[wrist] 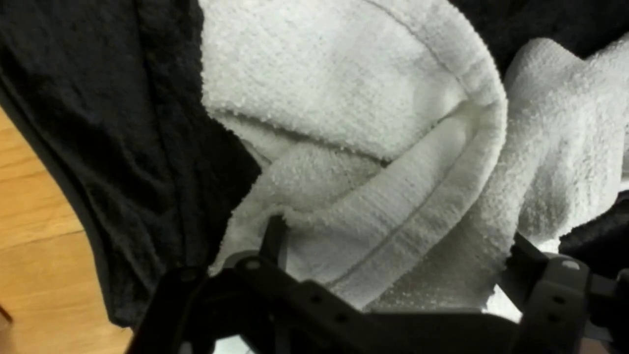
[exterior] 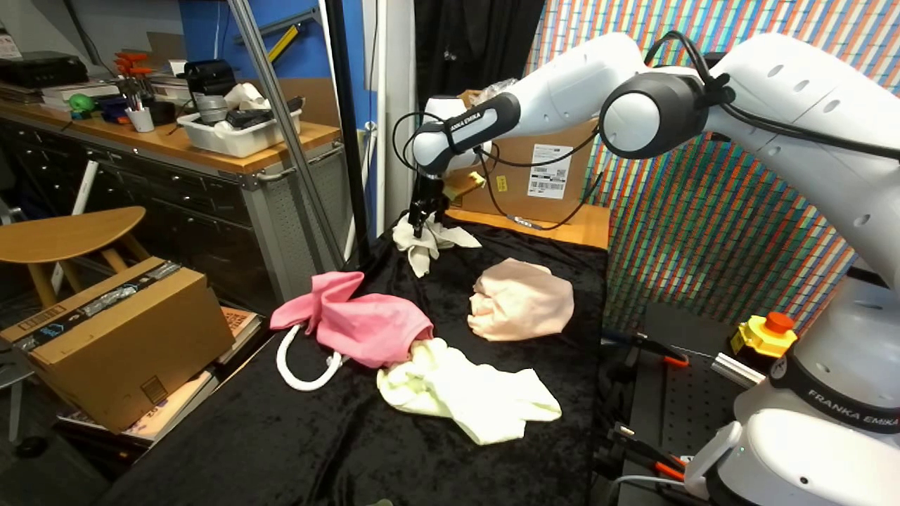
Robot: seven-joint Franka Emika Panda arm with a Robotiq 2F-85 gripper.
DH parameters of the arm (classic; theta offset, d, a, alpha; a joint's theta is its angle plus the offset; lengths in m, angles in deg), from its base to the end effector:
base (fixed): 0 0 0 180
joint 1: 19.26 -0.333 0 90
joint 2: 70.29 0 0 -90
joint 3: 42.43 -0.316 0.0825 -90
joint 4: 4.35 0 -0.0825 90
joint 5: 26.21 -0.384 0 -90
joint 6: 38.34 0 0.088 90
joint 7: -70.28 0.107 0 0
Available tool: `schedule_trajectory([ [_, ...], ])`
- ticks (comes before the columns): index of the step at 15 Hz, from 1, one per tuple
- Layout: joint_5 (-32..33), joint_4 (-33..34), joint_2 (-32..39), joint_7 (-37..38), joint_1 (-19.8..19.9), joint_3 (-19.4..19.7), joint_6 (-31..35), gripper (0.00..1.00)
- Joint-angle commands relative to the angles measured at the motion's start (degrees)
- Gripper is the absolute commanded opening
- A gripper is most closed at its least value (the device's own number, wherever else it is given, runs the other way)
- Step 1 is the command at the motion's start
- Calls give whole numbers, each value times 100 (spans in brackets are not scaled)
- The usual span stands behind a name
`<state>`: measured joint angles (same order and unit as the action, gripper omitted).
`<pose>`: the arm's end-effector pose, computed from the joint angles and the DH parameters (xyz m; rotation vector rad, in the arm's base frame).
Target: Put all the items on the table in one place
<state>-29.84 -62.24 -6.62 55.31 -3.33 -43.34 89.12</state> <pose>0.7611 -0.2070 0.1713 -3.0984 0.0719 -0.1809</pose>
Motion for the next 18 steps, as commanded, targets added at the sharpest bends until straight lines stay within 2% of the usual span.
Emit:
schedule_trajectory([
  [1,-32,307,179,-30,-25,-34,-188,100],
  [2,-37,300,181,-23,-30,-43,-186,75],
  [3,-20,287,179,-44,-39,-39,-180,74],
  [4,-27,281,178,-51,-38,-48,-184,68],
  [5,-24,272,167,-60,-40,-48,-185,57],
  [11,-40,202,17,-144,-6,-76,-232,13],
  [12,-43,188,-10,-182,3,-88,-274,9],
  [14,-42,159,-59,-223,5,-92,-332,7],
  [15,-48,137,-89,-249,11,-101,-381,10],
  [18,-66,-76,-326,-507,69,-216,-614,11],
])
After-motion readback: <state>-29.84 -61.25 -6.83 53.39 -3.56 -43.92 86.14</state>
